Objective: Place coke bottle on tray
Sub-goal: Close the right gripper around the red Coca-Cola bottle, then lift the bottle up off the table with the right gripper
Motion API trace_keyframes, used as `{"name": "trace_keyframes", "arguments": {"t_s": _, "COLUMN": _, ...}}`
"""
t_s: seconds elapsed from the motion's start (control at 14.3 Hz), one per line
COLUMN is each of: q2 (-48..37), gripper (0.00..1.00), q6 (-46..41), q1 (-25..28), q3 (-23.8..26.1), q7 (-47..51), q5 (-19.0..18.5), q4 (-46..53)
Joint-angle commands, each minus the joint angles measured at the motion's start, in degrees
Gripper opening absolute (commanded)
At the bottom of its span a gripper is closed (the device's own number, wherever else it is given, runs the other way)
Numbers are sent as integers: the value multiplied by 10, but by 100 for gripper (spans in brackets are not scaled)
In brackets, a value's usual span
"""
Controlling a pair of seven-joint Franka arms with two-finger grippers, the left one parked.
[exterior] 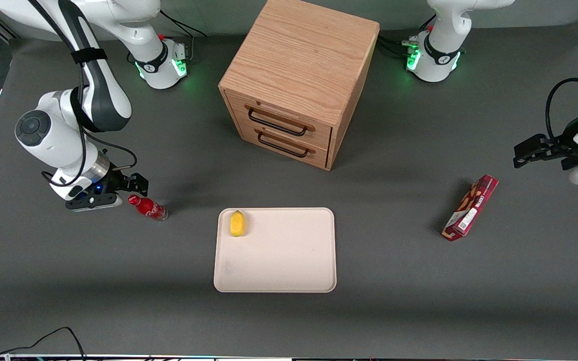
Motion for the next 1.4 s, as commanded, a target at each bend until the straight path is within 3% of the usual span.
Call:
{"name": "trace_keyframes", "arguments": {"t_s": 0.0, "q2": -3, "gripper": 84, "q6": 43, "q1": -8, "q3": 3, "q7": -12, "q5": -8, "q4": -28}}
{"name": "trace_keyframes", "arguments": {"t_s": 0.14, "q2": -3, "gripper": 67, "q6": 49, "q1": -8, "q3": 3, "q7": -12, "q5": -9, "q4": -30}}
{"name": "trace_keyframes", "arguments": {"t_s": 0.42, "q2": -4, "gripper": 5, "q6": 49, "q1": -8, "q3": 3, "q7": -11, "q5": -9, "q4": -32}}
{"name": "trace_keyframes", "arguments": {"t_s": 0.49, "q2": -5, "gripper": 0, "q6": 49, "q1": -8, "q3": 3, "q7": -11, "q5": -9, "q4": -32}}
{"name": "trace_keyframes", "arguments": {"t_s": 0.84, "q2": -25, "gripper": 0, "q6": 9, "q1": -8, "q3": 3, "q7": -7, "q5": -8, "q4": -2}}
{"name": "trace_keyframes", "arguments": {"t_s": 1.12, "q2": -17, "gripper": 0, "q6": -241, "q1": -7, "q3": 2, "q7": -5, "q5": -9, "q4": 196}}
{"name": "trace_keyframes", "arguments": {"t_s": 1.33, "q2": 40, "gripper": 0, "q6": -435, "q1": -5, "q3": 2, "q7": -3, "q5": -11, "q4": 413}}
